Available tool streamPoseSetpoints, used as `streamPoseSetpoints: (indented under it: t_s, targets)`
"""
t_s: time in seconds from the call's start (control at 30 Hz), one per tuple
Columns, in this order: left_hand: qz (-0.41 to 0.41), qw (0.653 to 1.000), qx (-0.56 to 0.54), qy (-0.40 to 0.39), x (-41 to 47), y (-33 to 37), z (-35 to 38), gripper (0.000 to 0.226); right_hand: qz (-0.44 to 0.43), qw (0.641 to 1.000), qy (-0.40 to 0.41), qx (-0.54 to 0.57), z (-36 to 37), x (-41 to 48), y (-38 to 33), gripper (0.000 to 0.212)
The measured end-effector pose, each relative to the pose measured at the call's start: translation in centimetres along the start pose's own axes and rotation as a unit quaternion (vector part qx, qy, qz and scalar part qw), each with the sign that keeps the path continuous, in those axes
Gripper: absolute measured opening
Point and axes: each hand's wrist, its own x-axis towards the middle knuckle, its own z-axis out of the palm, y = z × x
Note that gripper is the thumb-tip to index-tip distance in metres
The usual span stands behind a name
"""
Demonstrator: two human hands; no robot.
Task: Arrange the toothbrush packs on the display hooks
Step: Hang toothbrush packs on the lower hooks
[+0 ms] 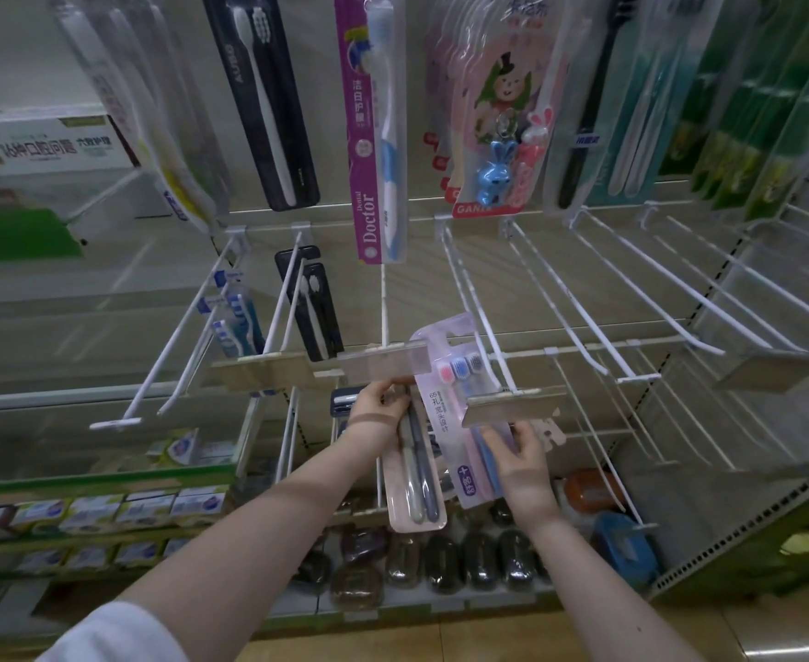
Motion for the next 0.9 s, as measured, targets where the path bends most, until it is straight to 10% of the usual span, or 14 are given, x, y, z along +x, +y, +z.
streamPoseSetpoints:
  t_s: [0.9]
  targets:
    - [-0.057,0.998,-0.020,-0.023,1.6,-0.4,-0.6,0.014,0.024,0.998,0.044,-0.026,1.3,3.2,0.7,0.023]
